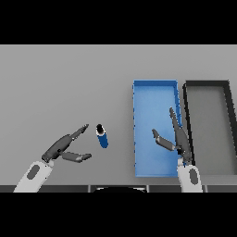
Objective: Pick up the blue pipe and place it into the blue bin.
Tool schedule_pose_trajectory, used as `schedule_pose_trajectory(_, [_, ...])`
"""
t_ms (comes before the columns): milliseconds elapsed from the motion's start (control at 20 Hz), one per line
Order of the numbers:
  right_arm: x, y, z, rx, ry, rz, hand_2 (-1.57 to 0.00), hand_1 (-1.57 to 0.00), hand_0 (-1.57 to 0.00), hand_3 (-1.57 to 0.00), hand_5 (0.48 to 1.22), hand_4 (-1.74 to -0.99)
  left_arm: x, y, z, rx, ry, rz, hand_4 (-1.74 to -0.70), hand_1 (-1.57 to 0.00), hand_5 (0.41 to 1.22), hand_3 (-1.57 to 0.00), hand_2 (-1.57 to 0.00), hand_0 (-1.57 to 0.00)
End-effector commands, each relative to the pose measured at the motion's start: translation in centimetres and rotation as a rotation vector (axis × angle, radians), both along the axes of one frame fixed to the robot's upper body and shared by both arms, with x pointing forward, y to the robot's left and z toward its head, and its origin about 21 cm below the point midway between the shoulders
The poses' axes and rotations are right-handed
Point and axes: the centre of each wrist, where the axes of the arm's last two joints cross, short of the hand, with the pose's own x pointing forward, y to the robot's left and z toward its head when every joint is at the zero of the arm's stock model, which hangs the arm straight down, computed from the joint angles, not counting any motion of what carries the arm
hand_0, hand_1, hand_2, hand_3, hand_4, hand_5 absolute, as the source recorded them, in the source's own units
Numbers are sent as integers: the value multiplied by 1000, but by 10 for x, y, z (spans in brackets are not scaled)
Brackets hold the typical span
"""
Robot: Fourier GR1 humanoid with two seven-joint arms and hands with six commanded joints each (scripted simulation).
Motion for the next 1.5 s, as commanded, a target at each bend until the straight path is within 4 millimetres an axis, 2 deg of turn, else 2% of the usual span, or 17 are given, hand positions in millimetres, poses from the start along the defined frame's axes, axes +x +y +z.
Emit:
schedule_pose_trajectory(0, [0, -1, 1, 2, -14, 0, 1, 1, 1, 1, 618, -1205, 0, -5, -2, -4, 2, -5, -1144, 1, 452, 1, 1, 1])
schedule_pose_trajectory(250, [-3, 1, 2, 14, -3, -1, 1, 1, 1, 1, 622, -1211, 7, -36, -24, -45, -9, -22, -1155, 1, 460, 1, 1, 1])
schedule_pose_trajectory(300, [-1, -1, 1, 0, 9, -8, 1, 1, 1, 1, 620, -1201, 12, -46, -23, -56, -15, -17, -1152, 1, 460, 1, 1, 1])
schedule_pose_trajectory(400, [-3, -2, -1, 2, 4, -9, 1, 1, 1, 1, 625, -1205, 21, -53, -26, -67, -14, -13, -1145, 1, 460, 1, 1, 1])
schedule_pose_trajectory(600, [-4, -8, 3, 18, -15, -4, 1, 1, 1, 1, 639, -1220, 27, -74, -36, -27, -20, -22, -1076, 1, 435, 1, 1, 1])
schedule_pose_trajectory(750, [-4, -8, 1, -2, -9, -14, 1, 1, 1, 1, 645, -1214, 28, -81, -45, -23, -4, -26, -1062, 1, 420, 1, 1, 1])
schedule_pose_trajectory(900, [-8, -7, 1, -6, -22, -6, 1, 1, 1, 1, 650, -1207, 32, -95, -46, -86, -11, -39, -1107, 1, 463, 1, 1, 1])
schedule_pose_trajectory(1000, [-9, -10, 1, -6, -28, -10, 1, 1, 1, 1, 655, -1213, 32, -98, -48, -156, 0, -27, -1186, -41, 550, -121, -151, 1])
schedule_pose_trajectory(1050, [-8, -10, 1, 3, -24, -10, 1, 1, 1, 1, 655, -1217, 31, -101, -48, -188, 8, -24, -1243, -156, 613, -276, -308, -10])
schedule_pose_trajectory(1100, [-6, -9, 2, 0, -22, -13, 1, 1, 1, 1, 656, -1220, 31, -104, -48, -221, 19, -16, -1281, -319, 735, -535, -485, -125])
schedule_pose_trajectory(1200, [-6, -10, 1, -7, -22, -17, 1, 1, 1, 1, 657, -1219, 27, -105, -51, -238, 28, -2, -1439, -752, 910, -908, -865, -602])
schedule_pose_trajectory(1250, [-5, -7, 1, 7, -27, -8, 1, 1, 1, 1, 658, -1224, 28, -107, -50, -231, 40, -5, -1497, -915, 972, -1030, -1006, -796])
schedule_pose_trajectory(1350, [-3, -6, 1, 8, -11, -7, 1, 1, 1, 1, 660, -1233, 27, -116, -48, -237, 35, -31, -1580, -1151, 1062, -1194, -1210, -1075])
schedule_pose_trajectory(1450, [-8, -4, -3, 12, -13, 4, 1, 1, 1, 1, 651, -1224, 27, -113, -47, -232, -4, -25, -1530, -1302, 1119, -1330, -1340, -1253])
